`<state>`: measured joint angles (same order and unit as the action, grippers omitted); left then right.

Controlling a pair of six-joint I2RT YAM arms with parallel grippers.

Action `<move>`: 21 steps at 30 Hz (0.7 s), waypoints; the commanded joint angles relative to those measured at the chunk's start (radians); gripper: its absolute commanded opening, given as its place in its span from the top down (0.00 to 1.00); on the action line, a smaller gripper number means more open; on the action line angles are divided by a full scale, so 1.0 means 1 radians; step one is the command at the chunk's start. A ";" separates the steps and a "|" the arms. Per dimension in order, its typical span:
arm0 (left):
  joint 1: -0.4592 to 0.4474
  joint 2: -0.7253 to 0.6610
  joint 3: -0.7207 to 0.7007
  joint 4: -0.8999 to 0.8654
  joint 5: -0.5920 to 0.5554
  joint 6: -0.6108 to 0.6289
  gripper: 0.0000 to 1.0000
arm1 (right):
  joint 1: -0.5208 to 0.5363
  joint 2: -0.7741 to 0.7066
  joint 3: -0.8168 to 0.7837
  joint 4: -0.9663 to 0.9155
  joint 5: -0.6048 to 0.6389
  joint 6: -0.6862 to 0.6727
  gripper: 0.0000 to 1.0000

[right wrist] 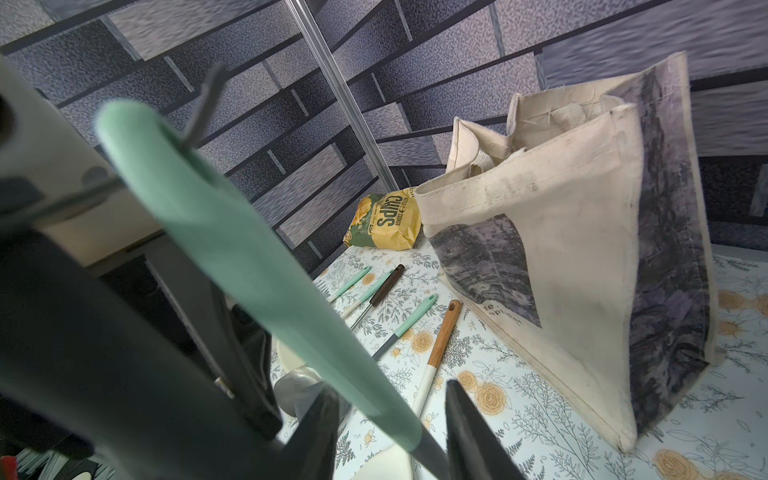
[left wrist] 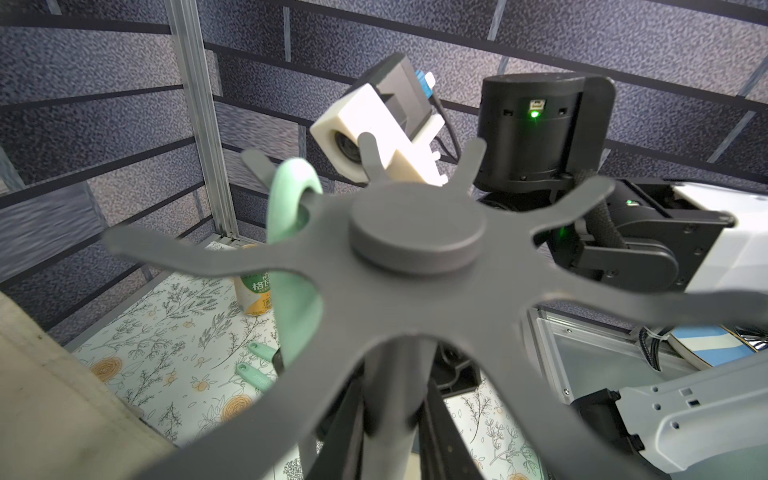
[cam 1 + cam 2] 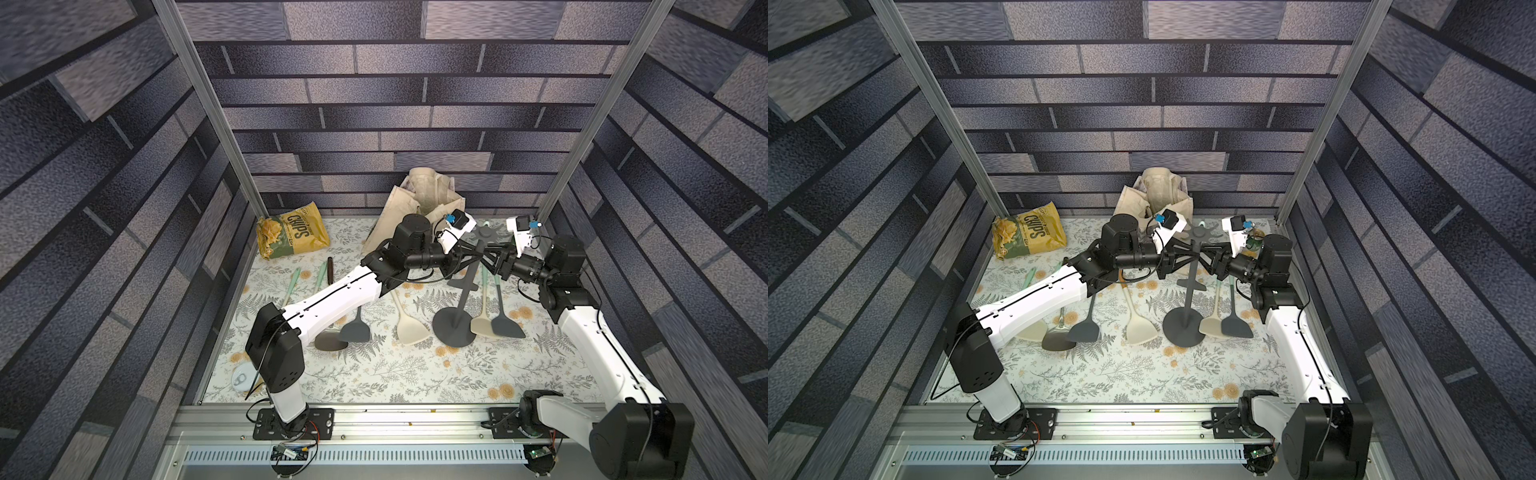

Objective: Take the spatula off the kitchen utensil rack
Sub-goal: Take off the spatula from the rack.

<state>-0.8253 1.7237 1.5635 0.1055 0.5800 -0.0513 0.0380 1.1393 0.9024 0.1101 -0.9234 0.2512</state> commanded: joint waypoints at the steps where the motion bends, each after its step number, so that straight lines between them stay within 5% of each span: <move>1: -0.009 -0.006 0.055 0.065 0.038 -0.020 0.76 | 0.030 0.013 0.035 0.042 -0.010 0.012 0.60; 13: -0.014 -0.018 0.038 0.068 0.032 -0.021 0.77 | 0.035 -0.022 0.053 -0.084 0.058 -0.080 0.89; 21: -0.019 -0.020 0.028 0.069 0.033 -0.022 0.76 | 0.035 -0.083 0.059 -0.182 0.262 -0.178 0.92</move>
<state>-0.8371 1.7252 1.5646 0.1085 0.5915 -0.0547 0.0662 1.0882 0.9306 -0.0132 -0.7483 0.1131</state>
